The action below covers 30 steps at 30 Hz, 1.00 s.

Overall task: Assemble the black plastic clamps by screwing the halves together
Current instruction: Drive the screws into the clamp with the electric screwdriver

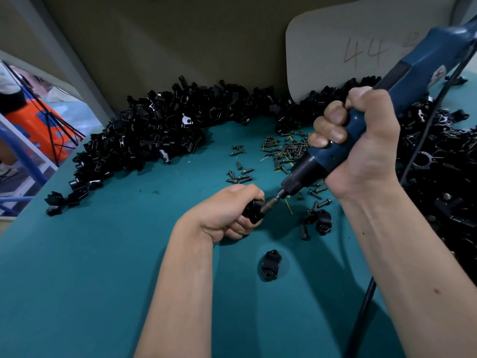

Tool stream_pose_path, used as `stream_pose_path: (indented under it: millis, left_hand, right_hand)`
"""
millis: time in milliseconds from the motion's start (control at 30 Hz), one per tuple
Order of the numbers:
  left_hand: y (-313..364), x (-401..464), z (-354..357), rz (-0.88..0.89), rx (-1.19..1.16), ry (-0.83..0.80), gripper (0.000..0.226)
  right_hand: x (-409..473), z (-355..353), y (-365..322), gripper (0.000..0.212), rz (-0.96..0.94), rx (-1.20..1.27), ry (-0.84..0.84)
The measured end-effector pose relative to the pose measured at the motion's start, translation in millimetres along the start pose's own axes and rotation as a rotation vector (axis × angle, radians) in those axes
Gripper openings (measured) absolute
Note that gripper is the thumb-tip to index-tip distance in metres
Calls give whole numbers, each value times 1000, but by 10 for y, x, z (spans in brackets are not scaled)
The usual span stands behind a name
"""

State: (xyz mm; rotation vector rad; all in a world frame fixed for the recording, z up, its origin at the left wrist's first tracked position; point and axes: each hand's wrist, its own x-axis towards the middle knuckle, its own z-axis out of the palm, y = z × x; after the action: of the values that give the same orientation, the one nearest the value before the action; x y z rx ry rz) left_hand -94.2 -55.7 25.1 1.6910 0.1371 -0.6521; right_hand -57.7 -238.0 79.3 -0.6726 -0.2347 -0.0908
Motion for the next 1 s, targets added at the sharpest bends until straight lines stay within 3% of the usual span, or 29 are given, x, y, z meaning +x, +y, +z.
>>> stream_pose_path:
  millis: [233,567,867,1000]
  left_hand:
    - [-19,13,-10,-3,-10,-2,28]
    - [-2,122,94,2,61,160,25]
    - [34,205,179,183,228,344,20]
    - [25,267,226,344,373,579,22]
  right_hand:
    - [12,29,-6,16,2,-12,-32]
    - [88,-92,-18,22,-30,-58,286]
    - [182,-208,-30,17,-62,-80,514]
    - [290,-121,-9,19,-86,-103,541]
